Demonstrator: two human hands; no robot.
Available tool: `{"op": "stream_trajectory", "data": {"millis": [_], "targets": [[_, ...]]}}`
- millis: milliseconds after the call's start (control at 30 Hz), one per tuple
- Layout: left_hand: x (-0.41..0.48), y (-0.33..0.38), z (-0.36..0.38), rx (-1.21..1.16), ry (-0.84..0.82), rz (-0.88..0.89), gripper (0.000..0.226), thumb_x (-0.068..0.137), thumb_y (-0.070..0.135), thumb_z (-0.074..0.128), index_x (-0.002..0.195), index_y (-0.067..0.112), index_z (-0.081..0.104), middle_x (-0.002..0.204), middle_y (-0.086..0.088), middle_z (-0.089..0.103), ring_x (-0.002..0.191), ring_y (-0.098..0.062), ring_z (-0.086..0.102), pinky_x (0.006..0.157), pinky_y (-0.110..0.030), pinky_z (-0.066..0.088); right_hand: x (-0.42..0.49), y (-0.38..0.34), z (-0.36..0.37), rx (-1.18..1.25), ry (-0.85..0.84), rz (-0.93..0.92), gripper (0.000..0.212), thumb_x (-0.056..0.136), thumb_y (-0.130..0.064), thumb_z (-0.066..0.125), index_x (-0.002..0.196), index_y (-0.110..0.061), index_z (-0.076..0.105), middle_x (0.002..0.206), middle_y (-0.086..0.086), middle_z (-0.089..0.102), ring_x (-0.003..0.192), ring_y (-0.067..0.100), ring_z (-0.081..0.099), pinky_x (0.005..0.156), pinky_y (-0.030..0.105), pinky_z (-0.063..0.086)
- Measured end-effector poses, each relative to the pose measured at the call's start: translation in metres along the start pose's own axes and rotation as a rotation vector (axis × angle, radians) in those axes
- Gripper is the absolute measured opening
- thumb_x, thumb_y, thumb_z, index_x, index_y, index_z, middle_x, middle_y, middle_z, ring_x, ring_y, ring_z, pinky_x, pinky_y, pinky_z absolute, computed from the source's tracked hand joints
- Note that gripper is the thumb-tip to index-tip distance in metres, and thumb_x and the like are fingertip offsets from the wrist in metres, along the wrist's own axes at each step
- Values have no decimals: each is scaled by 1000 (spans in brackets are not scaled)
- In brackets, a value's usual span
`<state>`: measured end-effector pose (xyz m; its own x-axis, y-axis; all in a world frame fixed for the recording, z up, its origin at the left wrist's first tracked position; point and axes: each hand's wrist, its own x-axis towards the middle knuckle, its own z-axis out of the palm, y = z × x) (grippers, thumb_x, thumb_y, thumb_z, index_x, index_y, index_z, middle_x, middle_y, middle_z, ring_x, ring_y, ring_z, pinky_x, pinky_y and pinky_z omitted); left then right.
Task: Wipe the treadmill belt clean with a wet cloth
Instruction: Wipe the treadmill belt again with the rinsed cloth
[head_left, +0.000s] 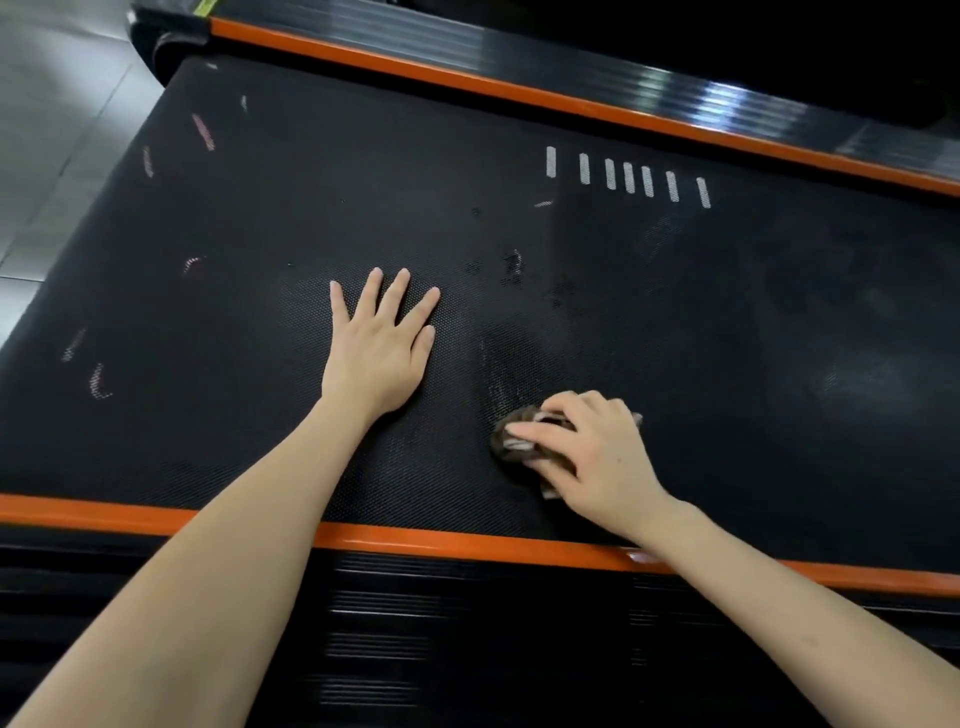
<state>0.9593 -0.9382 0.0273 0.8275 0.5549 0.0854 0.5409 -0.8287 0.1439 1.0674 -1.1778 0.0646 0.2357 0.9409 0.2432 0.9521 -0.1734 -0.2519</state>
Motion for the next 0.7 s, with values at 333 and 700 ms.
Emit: {"op": "stream_trajectory", "data": {"millis": [333,700], "targets": [[3,-2,0,1,-26,-1,59,93,47,13,143,28,39,151,-11,33,141,-35,21,112,-61,5,24,36,21,-50,-85,-397,28,98,-33,47,119,-29,66,132,3,58,110,29,55,90,46,41],[89,-11,7,57,-1,-127,52,98,46,20,148,32,24,156,-10,19,145,-30,8,114,-57,-2,180,138,44,-159,213,101,35,88,-36,44,100,-25,75,107,11,62,84,36,55,67,43,42]]}}
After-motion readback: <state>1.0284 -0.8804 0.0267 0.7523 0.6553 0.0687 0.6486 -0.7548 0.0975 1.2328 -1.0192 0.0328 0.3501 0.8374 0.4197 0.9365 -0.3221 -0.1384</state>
